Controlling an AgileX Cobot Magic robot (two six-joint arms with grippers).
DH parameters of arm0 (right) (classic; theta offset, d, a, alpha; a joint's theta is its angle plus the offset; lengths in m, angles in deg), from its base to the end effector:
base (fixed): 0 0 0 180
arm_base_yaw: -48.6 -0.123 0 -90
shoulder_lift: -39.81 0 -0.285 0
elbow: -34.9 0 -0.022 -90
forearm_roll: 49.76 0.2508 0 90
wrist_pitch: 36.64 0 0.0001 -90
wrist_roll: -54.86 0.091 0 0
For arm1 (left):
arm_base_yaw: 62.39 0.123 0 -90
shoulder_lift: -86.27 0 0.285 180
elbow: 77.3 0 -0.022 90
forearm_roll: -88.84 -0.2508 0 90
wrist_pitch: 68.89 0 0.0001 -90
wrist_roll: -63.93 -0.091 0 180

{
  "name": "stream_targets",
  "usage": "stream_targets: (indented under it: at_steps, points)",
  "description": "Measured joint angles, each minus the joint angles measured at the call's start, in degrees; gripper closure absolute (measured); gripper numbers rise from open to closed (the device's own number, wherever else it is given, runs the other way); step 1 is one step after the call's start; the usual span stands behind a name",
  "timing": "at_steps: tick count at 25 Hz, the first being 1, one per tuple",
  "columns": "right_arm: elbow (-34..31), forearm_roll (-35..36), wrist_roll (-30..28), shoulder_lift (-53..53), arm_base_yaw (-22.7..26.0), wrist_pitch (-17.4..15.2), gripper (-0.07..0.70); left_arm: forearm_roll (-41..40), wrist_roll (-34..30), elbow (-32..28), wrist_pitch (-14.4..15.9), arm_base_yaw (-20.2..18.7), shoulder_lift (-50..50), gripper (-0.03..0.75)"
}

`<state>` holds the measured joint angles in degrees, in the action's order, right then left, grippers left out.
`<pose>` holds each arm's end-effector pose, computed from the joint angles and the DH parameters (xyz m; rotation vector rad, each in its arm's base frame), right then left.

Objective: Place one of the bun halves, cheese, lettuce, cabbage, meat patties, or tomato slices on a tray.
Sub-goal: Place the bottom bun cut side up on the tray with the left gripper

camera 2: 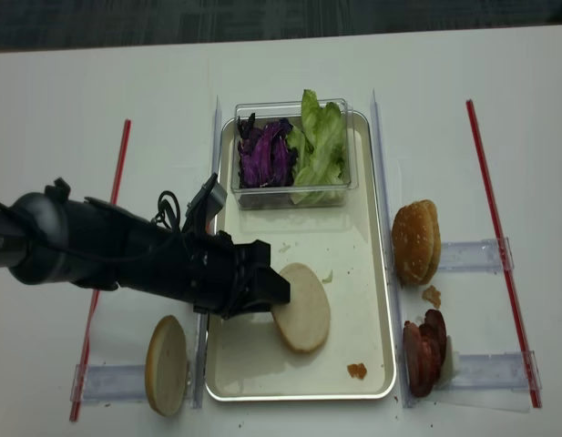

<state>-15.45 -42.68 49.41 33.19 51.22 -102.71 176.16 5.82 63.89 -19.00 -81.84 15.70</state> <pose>-0.0085 0.0107 0.2618 -0.0648 2.1403 0.0681 0.2348 -0.1567 0.1386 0.1231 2.7059 -1.4189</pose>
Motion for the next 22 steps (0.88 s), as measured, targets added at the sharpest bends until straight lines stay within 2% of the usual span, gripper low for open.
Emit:
stream_targets:
  at_steps: [17,22]
  points:
    - [0.0,0.0,0.0,0.0,0.0,0.0,0.162,-1.5,-0.3,0.0,0.3,0.0,0.0,0.456]
    - [0.0,0.0,0.0,0.0,0.0,0.0,0.162,-1.8,-0.3,0.0,1.7,0.0,0.0,0.455]
